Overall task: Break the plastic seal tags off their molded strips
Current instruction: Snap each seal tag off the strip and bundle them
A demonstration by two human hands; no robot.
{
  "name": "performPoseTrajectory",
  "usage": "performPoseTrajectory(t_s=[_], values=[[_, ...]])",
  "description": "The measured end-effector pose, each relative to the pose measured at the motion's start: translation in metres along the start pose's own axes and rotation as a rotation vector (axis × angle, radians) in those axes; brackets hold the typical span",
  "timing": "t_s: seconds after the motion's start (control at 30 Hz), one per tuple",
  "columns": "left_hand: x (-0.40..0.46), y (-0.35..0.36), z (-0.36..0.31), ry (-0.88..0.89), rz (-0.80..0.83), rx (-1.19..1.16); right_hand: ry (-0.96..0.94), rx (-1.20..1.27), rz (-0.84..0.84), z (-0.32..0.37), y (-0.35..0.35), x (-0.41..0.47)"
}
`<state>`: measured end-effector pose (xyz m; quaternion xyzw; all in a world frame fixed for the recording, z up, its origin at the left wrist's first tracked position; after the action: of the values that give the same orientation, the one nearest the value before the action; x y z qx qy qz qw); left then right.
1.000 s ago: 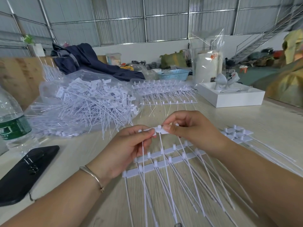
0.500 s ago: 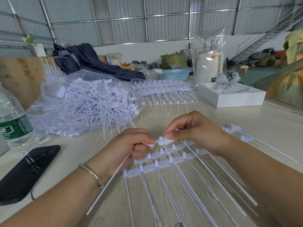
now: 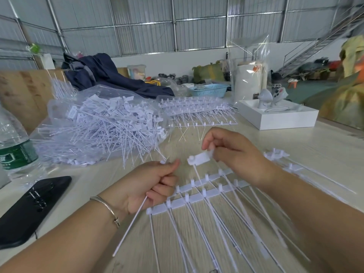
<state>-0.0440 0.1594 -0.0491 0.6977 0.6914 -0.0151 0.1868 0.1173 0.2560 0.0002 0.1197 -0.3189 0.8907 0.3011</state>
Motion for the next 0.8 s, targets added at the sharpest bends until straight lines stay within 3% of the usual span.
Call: performPoseTrajectory(t_s=[0.13, 0.2, 0.33, 0.47, 0.53, 0.8], values=[[0.001, 0.004, 0.000, 0.024, 0.025, -0.119, -0.187, -0.400, -0.009, 0.011, 0.012, -0.003], [-0.001, 0.007, -0.003, 0.083, 0.047, -0.065, -0.243, -0.511, -0.008, 0.014, 0.016, -0.003], [-0.006, 0.011, -0.011, 0.245, -0.065, 0.150, -0.256, -0.572, -0.047, 0.013, 0.017, -0.003], [-0.006, 0.008, -0.014, 0.333, -0.162, 0.110, -0.245, -0.632, -0.094, 0.017, 0.014, 0.000], [-0.006, 0.009, -0.014, 0.359, -0.154, 0.071, -0.213, -0.620, -0.112, 0.016, 0.013, 0.001], [-0.010, 0.014, -0.016, 0.398, -0.140, 0.096, 0.032, -0.196, -0.090, 0.001, 0.010, 0.001]])
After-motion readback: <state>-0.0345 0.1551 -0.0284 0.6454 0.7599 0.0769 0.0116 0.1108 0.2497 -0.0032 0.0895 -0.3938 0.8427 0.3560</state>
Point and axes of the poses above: each hand's wrist, its own x-axis towards the middle knuckle, its own y-axis out of the palm, z = x × y, the point moved 4 cm from there along x, towards the middle knuckle, and after that the axes turned 7 degrees about z, right-handed, at the moved point
